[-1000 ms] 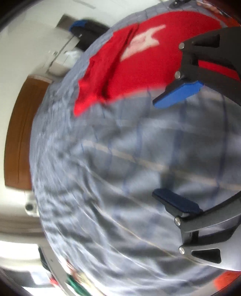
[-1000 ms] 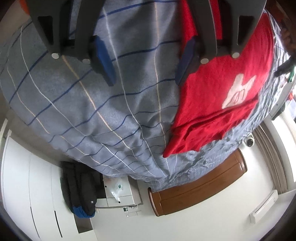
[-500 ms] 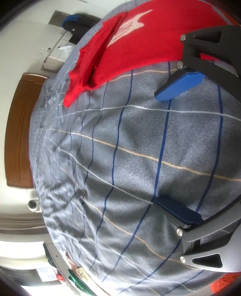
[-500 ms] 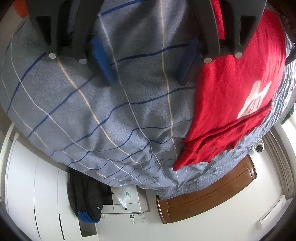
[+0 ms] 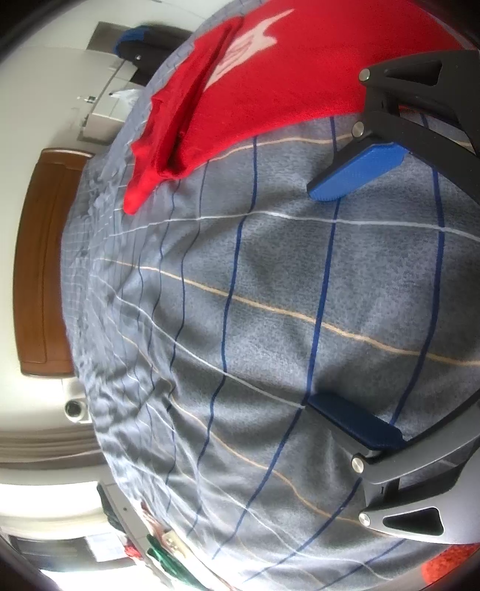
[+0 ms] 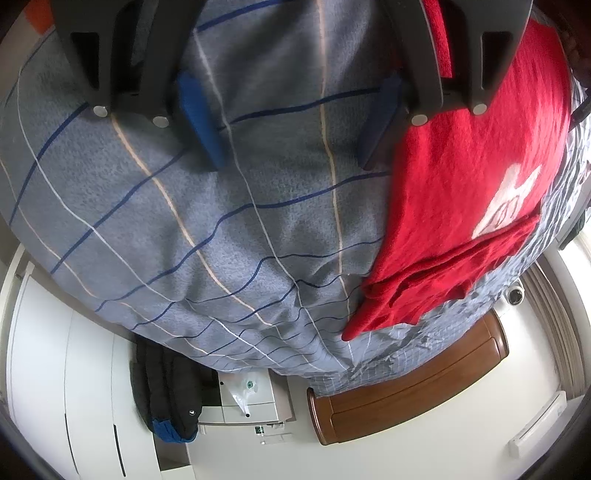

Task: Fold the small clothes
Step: 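Grasp the sweater hem with both tools side by side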

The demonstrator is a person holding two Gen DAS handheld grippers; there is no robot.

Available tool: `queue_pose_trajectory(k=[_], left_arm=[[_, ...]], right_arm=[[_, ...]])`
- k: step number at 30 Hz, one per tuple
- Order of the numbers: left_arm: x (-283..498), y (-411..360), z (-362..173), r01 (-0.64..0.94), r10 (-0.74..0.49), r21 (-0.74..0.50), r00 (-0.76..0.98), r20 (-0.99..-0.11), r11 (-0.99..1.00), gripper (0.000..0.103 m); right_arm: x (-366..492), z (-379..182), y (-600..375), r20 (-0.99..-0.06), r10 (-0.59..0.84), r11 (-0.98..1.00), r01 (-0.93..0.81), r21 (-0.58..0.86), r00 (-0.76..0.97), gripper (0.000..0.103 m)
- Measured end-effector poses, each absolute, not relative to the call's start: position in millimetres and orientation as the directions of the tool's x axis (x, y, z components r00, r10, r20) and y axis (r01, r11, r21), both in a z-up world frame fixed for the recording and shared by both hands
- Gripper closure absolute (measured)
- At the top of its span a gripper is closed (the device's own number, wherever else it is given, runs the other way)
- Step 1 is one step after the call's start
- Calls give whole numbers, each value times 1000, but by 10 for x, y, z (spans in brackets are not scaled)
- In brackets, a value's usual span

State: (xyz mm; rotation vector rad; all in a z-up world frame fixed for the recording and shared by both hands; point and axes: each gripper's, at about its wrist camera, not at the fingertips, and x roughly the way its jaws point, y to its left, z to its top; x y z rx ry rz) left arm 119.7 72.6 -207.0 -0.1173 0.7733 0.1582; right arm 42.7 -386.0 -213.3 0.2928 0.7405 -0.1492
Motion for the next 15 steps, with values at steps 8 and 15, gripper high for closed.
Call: queue_pose_trajectory(k=[8,15], left_arm=[[1149,748,-2008,-180,89,-52,690,-718,982,2],[593,625,-1762,-58,-220,-320,611,-761,946,2]], right_arm=[[432,-2104,-3809,-686,-37,957,224,185,727,24],[74,-1769,-3758,-685,238,930,41,365,688,24]])
